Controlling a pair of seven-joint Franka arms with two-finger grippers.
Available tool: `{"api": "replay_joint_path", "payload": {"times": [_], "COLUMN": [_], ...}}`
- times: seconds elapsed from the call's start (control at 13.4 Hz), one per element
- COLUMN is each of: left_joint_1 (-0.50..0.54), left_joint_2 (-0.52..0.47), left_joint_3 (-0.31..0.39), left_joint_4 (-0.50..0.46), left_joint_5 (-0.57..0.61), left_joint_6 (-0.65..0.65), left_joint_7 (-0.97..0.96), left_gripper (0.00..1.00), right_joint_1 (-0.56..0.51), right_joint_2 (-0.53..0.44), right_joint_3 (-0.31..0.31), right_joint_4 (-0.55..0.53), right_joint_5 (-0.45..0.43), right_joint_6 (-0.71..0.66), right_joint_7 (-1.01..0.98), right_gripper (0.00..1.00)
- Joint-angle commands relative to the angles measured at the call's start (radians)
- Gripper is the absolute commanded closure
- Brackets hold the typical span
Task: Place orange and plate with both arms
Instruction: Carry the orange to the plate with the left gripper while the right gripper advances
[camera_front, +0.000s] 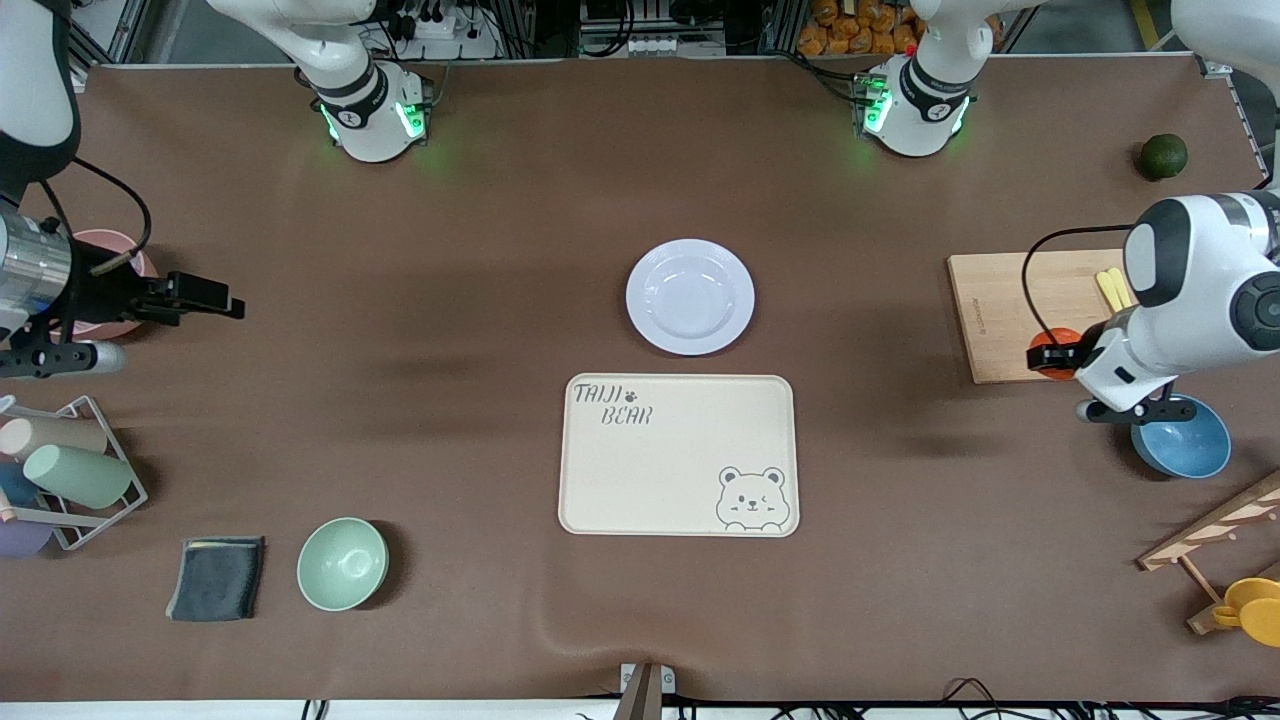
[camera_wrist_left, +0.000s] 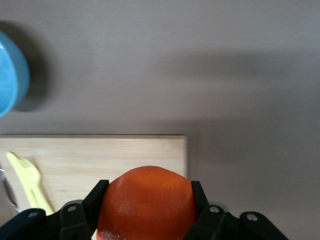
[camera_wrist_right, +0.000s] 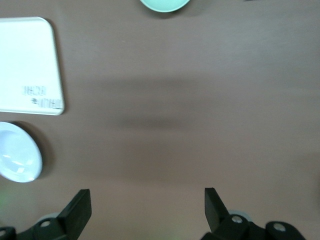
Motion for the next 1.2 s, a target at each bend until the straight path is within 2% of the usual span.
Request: {"api": "replay_joint_path", "payload": {"times": [0.0,0.07,0.15,0.22,0.37,0.6,0.75,0.9,1.12], "left_joint_1": [0.006,0.006,0.008,0.003,-0.026,-0.065,-0.134,-0.219,-0.353], "left_joint_2": [0.003,0.0,0.003,0.012,0.015,0.02,0.047,0.107,0.255], "left_joint_3": [-0.09,-0.134,-0.176,-0.206,-0.254,-0.32,-0.334,-0.334,-0.331], "left_joint_4": [0.037,0.038,0.046,0.05,0.054,0.063,0.081,0.119,0.21], "left_joint_5": [-0.029,-0.032,-0.063,-0.124,-0.152,-0.178,-0.2,-0.2,-0.191], "left_joint_6": [-0.064,-0.081,-0.109,-0.121,-0.121,-0.121,-0.118,-0.113,-0.11], "left_joint_7": [-0.124,-0.172,-0.206,-0.239,-0.313,-0.414,-0.479,-0.572,-0.71], "left_gripper": [0.9,0.91,0.95,0.97,0.96,0.97,0.97,0.97,0.97], "right_joint_1": [-0.021,-0.017,-0.017,-0.017,-0.01,0.013,0.034,0.055,0.117], "right_joint_2": [-0.009,-0.009,-0.01,-0.013,-0.012,-0.022,-0.021,-0.023,-0.02], "right_joint_3": [0.008,0.008,0.009,0.009,0.012,0.012,0.014,0.014,0.014], "right_joint_4": [-0.059,-0.079,-0.119,-0.16,-0.211,-0.306,-0.338,-0.409,-0.516], "right_joint_5": [0.065,0.088,0.139,0.192,0.23,0.338,0.363,0.484,0.602], "right_joint_6": [0.047,0.061,0.081,0.117,0.17,0.254,0.299,0.343,0.466], "right_joint_7": [0.012,0.012,0.011,0.002,-0.006,-0.018,-0.043,-0.07,-0.141], "right_gripper": [0.0,0.0,0.0,0.0,0.0,0.0,0.0,0.0,0.0]}}
